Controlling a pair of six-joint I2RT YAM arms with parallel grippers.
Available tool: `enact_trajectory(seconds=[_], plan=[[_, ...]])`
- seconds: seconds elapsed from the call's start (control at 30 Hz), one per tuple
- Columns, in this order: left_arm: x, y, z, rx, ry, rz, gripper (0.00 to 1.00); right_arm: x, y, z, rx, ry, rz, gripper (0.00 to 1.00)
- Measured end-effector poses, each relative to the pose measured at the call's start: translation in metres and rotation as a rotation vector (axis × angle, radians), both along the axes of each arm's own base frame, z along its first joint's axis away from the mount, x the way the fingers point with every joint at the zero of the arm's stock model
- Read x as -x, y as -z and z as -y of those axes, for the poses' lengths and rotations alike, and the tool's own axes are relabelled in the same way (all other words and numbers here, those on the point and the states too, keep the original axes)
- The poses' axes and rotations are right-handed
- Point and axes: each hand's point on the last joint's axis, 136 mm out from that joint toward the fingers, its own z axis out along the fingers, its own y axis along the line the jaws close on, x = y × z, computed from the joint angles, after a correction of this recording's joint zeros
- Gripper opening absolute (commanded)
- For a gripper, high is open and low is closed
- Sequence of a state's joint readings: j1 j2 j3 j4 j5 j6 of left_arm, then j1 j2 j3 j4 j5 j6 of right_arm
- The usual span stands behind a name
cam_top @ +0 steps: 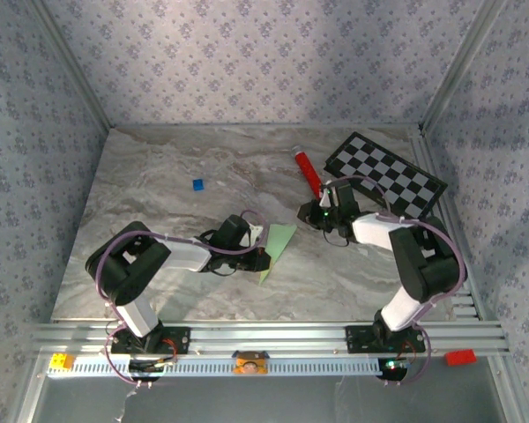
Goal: Fold a paper plane with a square sheet of paper (pick it up from the middle)
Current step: Fold the wing for the fifth time at the center of the table.
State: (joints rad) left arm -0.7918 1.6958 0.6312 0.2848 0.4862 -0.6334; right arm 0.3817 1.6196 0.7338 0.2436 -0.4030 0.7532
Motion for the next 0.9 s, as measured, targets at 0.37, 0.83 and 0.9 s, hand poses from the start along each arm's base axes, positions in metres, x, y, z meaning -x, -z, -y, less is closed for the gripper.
enact_trajectory(seconds=[0.37,0.83,0.9], plan=[[0.000,0.000,-0.001,-0.008,-0.005,-0.013,0.00,0.055,0.027,-0.058,0.010,-0.216,-0.093,0.05],[0.014,-0.023,-0.021,-0.089,-0.030,-0.086,0.02,0.054,0.050,-0.045,0.026,-0.181,-0.166,0.03],[0.007,-0.039,-0.015,-0.066,-0.041,-0.073,0.02,0.053,0.050,-0.045,0.027,-0.179,-0.166,0.03]])
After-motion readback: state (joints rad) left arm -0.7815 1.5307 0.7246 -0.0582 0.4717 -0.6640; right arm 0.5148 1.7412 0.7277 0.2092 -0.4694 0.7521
